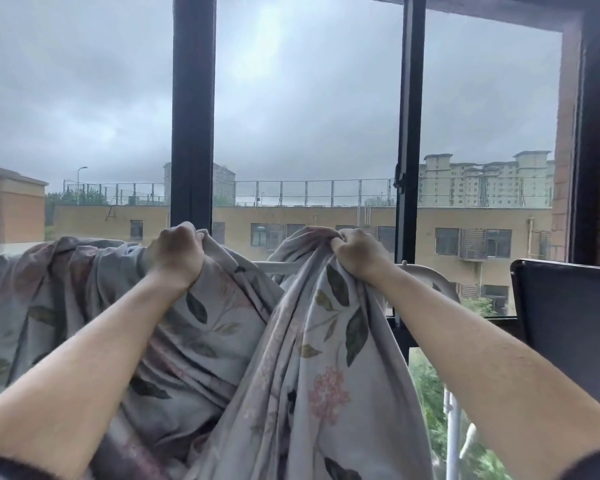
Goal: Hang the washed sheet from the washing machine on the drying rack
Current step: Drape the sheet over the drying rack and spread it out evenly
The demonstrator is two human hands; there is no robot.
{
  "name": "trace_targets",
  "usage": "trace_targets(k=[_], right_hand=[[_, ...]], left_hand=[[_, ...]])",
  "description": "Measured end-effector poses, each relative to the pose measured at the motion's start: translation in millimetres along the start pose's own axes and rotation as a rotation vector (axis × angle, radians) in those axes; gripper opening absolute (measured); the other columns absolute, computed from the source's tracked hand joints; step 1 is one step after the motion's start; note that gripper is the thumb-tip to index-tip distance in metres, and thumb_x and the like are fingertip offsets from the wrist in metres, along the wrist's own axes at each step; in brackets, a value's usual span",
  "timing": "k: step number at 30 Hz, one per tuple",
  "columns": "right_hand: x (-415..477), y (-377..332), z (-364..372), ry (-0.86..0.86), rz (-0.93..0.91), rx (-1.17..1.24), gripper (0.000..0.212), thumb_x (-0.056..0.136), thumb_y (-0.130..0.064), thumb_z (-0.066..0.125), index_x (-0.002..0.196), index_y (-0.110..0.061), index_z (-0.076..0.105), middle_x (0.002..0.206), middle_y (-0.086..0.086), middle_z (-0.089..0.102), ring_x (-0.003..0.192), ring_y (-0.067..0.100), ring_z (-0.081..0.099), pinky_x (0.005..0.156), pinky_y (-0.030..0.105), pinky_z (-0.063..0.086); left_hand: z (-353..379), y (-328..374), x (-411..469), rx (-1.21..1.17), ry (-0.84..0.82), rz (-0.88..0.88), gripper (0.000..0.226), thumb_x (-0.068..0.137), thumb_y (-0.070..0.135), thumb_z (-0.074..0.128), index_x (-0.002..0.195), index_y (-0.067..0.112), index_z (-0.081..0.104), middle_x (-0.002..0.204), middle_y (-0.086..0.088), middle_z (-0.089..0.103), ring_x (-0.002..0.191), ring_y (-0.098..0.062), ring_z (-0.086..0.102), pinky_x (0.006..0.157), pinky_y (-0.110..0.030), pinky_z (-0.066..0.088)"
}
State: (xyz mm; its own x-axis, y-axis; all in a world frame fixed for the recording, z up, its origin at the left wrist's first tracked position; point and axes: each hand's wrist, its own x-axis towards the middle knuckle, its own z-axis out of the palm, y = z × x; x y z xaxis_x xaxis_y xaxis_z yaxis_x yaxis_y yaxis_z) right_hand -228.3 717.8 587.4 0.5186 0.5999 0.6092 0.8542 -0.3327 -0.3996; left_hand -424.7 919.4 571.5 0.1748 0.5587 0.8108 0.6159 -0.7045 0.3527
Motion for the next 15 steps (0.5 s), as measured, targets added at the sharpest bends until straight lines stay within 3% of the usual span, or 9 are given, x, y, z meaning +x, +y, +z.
trace_targets(k=[2, 5, 8, 12, 15], right_hand=[[-6.0, -0.6, 5.1, 0.069, -0.05, 0.023, 0.021, 0.096, -0.03, 0.037, 0.079, -0.027, 0.05, 0.074, -0.008, 0.056, 0.076, 0.019, 0.057, 0.072, 0.034, 0.047], [-16.1, 0.8, 8.9, 0.166, -0.09, 0.021, 0.018, 0.099, -0.029, 0.037, 0.093, -0.024, 0.053, 0.071, -0.01, 0.054, 0.066, 0.012, 0.053, 0.063, 0.029, 0.046], [-21.7, 4.0, 5.5, 0.177, -0.107, -0.027, 0.02, 0.098, -0.028, 0.039, 0.105, -0.021, 0.057, 0.075, -0.007, 0.055, 0.071, 0.018, 0.054, 0.065, 0.029, 0.038], [-30.6, 2.6, 5.4, 0.085, -0.166, -0.118, 0.023, 0.092, -0.033, 0.043, 0.115, -0.03, 0.049, 0.09, -0.004, 0.058, 0.084, 0.022, 0.055, 0.086, 0.042, 0.04], [-37.5, -1.1, 3.1, 0.064, -0.192, -0.153, 0.026, 0.088, -0.031, 0.046, 0.114, -0.031, 0.049, 0.1, -0.001, 0.06, 0.09, 0.024, 0.055, 0.088, 0.044, 0.037]], left_hand=[[-3.9, -5.0, 2.9, -0.007, -0.062, 0.017, 0.02, 0.097, 0.013, 0.038, 0.102, 0.017, 0.057, 0.098, -0.012, 0.065, 0.086, -0.03, 0.057, 0.069, -0.037, 0.041], [-5.9, -3.3, -5.7, -0.056, -0.168, 0.189, 0.033, 0.09, 0.003, 0.036, 0.095, 0.024, 0.061, 0.103, -0.005, 0.062, 0.094, -0.028, 0.057, 0.077, -0.04, 0.046], [-6.8, 12.3, -23.7, 0.03, -0.122, 0.366, 0.027, 0.092, 0.018, 0.038, 0.098, 0.021, 0.064, 0.112, -0.001, 0.059, 0.104, -0.023, 0.054, 0.088, -0.043, 0.041], [1.3, 41.8, -53.5, 0.125, -0.196, 0.684, 0.048, 0.088, 0.055, 0.034, 0.124, 0.028, 0.051, 0.122, 0.005, 0.053, 0.109, -0.016, 0.051, 0.096, -0.043, 0.037], [6.6, 41.0, -59.9, 0.223, -0.207, 0.677, 0.05, 0.089, 0.047, 0.042, 0.134, 0.026, 0.039, 0.12, 0.0, 0.054, 0.108, -0.022, 0.053, 0.094, -0.043, 0.037]])
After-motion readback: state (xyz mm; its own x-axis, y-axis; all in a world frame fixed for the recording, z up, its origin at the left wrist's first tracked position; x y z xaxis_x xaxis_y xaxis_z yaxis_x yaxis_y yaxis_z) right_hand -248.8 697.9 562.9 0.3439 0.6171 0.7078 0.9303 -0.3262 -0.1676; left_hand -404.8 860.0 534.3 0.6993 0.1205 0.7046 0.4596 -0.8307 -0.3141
